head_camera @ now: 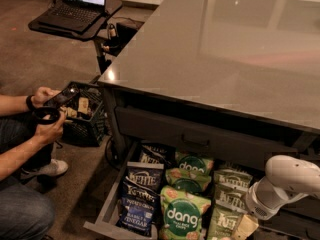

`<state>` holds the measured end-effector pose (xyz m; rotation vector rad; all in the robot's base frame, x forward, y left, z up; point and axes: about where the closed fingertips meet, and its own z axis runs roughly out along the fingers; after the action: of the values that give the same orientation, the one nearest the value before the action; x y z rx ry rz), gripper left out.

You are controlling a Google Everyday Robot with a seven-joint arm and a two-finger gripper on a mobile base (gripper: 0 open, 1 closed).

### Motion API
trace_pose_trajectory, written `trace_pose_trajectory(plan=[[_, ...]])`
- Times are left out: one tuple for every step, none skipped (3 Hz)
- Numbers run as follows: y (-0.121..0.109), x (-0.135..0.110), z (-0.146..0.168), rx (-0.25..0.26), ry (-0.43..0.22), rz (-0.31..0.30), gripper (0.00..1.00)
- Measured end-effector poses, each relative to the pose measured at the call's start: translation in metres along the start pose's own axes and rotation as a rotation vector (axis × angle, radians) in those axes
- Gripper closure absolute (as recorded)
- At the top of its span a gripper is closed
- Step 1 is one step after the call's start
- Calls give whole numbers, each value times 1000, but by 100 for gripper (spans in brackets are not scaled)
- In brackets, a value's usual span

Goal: Pick green jalapeno chip bag from middle drawer and place on counter

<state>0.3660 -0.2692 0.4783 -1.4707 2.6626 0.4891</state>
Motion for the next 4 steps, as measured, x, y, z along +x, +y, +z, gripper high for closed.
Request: trace_pose_trajectory(plan=[[-5,-1,14,-23,-6,19,7],[-5,-1,23,-46,-9,30,2],[-2,-2,34,-72,-13,41,0],[0,1,46,-98,-11,54,17]])
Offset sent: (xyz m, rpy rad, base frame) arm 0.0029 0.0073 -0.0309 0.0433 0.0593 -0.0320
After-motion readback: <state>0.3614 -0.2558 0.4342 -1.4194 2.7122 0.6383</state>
